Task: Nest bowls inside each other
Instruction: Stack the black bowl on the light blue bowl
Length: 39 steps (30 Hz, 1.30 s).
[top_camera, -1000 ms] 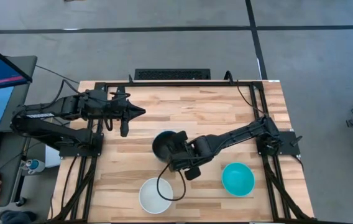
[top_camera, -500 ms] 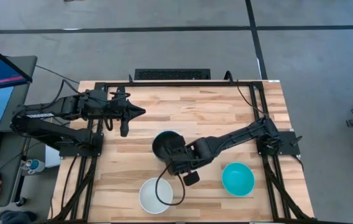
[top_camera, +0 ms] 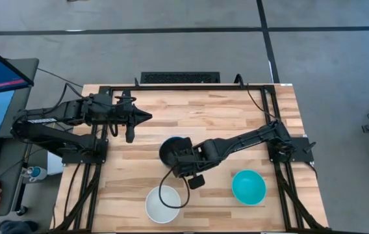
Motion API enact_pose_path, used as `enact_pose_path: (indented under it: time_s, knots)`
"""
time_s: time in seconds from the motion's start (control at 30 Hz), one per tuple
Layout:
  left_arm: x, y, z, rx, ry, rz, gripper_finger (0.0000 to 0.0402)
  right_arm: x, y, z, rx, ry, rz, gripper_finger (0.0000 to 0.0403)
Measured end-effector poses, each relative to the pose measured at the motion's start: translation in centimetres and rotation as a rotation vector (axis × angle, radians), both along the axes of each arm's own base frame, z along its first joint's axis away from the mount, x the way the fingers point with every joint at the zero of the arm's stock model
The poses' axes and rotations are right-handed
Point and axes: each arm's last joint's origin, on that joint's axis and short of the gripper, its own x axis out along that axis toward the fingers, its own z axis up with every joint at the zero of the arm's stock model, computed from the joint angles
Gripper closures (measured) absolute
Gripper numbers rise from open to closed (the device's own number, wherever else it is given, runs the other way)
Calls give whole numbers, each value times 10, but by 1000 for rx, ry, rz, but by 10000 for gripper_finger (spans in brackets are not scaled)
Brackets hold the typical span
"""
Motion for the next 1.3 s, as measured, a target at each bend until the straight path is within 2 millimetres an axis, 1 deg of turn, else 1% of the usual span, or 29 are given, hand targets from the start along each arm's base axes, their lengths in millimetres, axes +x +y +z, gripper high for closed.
enact_pose_path:
  time_s: [0.23, 0.37, 0.6, 0.73, 0.8, 0.9, 0.93, 1.0, 1.07, 1.2, 1.27, 1.3]
  knots:
    - [0, 0, 0, 1, 0, 0, 384, 0, 1, 0, 42, 15, 20, 275]
    - [0, 0, 0, 1, 0, 0, 384, 5, 3, -8, 31, 14, 32, 277]
    - [0, 0, 1, 2, -4, 0, 384, 7, -4, -6, 21, 2, 15, 294]
    - [0, 0, 1, 2, -4, 0, 384, 9, -8, -6, 5, -16, -4, 320]
    - [0, 0, 1, 2, -4, 0, 384, 10, -11, -6, -3, -17, -13, 342]
    - [0, 0, 1, 2, -4, 0, 384, 9, -13, -6, -17, 1, -3, 385]
    - [0, 0, 1, 2, -4, 0, 384, 8, -14, -7, -29, 9, 12, 392]
    - [0, 0, 1, 2, -4, 0, 384, 12, -11, -14, -39, 16, 29, 392]
    - [0, 0, 1, 3, -4, 0, 384, 13, -11, -22, -47, 57, 31, 390]
    - [0, 0, 0, 8, -2, -2, 384, 16, -10, -33, -55, 94, 33, 398]
    - [0, 0, 0, 9, -2, -2, 384, 14, -11, -39, -66, 134, 33, 391]
    - [0, 0, 0, 9, 0, -2, 384, 16, -10, -39, -61, 116, 34, 385]
